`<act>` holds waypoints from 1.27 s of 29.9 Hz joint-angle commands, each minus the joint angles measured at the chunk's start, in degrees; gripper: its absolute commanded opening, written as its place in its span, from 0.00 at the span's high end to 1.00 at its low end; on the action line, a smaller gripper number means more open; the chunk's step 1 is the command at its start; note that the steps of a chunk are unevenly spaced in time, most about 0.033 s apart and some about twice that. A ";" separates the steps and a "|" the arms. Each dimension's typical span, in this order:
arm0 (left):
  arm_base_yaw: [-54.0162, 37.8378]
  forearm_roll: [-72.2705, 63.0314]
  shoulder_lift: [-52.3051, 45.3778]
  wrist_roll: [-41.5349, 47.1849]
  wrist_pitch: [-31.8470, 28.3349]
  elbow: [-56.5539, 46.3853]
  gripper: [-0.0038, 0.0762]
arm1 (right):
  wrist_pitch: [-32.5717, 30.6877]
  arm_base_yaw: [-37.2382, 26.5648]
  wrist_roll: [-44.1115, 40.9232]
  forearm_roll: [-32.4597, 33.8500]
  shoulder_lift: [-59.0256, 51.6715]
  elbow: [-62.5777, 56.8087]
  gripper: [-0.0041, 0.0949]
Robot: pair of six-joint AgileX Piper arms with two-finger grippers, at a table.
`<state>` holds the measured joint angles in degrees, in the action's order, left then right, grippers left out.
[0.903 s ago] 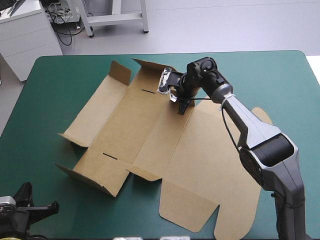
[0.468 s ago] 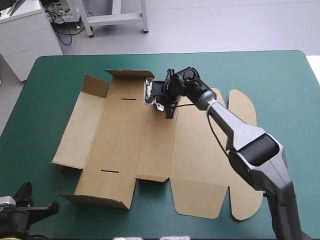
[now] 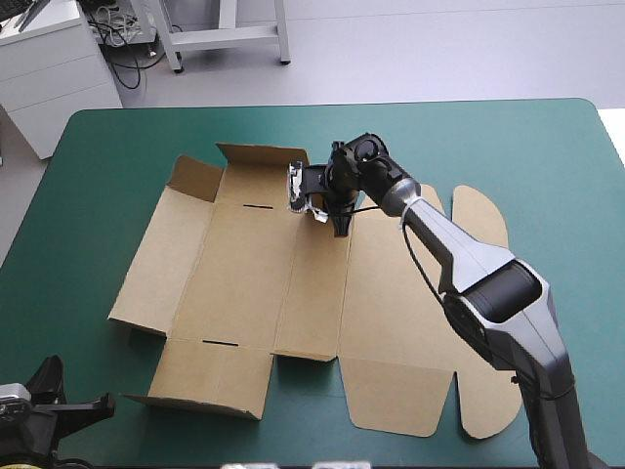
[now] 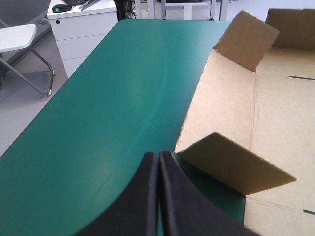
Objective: Fold the box
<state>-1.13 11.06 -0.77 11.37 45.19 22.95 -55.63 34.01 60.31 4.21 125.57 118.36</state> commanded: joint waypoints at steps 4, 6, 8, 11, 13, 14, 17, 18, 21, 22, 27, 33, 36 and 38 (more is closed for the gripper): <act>0.48 0.13 -1.00 0.21 -4.37 1.41 0.99 | 0.47 -0.12 -13.20 6.14 -5.61 2.04 0.39; 0.48 0.13 -1.00 0.21 -4.37 1.41 0.99 | -1.03 -0.01 -21.60 9.28 -6.86 2.04 0.42; 0.48 0.13 -1.00 0.21 -4.37 1.41 0.99 | -2.38 -0.01 -28.83 13.36 -7.91 2.04 0.49; 0.48 0.13 -1.00 0.21 -4.37 1.41 0.99 | -4.96 -0.15 -35.16 17.21 -8.82 2.04 0.68; 0.48 0.13 -1.00 0.21 -4.37 1.41 0.99 | -6.72 -0.15 -38.76 18.00 -9.20 2.04 0.86; 0.48 0.13 -1.00 0.21 -4.37 1.41 0.99 | -7.22 -0.15 -41.65 18.10 -9.34 2.04 0.96; 0.48 0.13 -1.00 0.21 -4.37 1.41 0.99 | -8.74 -0.72 -51.69 18.39 -9.89 2.04 0.97; 0.48 0.13 -1.00 0.21 -4.37 1.41 0.99 | -9.37 -0.97 -54.70 18.68 -10.02 2.04 0.97; 0.48 0.13 -1.00 0.21 -4.37 1.41 0.99 | -11.80 -2.72 -60.31 18.20 -10.76 1.93 0.97; 0.48 0.13 -1.00 0.21 -4.37 1.41 0.99 | -12.56 -3.30 -61.44 17.71 -11.01 1.93 0.98; 0.48 0.13 -1.00 0.21 -4.37 1.41 0.98 | -14.58 -6.62 -61.44 12.29 -14.34 1.36 0.98; 0.48 0.32 -1.00 0.21 -4.24 1.41 0.70 | -15.87 -9.58 -61.32 9.89 -21.96 -1.26 0.98; 0.48 3.67 -1.00 0.21 -4.86 1.41 0.45 | -15.87 -11.94 -61.22 7.77 -27.11 -5.99 0.98; 0.48 7.29 -0.65 0.21 -5.64 1.64 0.34 | -15.87 -13.73 -61.07 7.17 -31.37 -10.92 0.98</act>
<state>-1.13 13.87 -0.77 11.37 44.77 22.95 -71.13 22.47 -1.08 11.28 101.49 110.92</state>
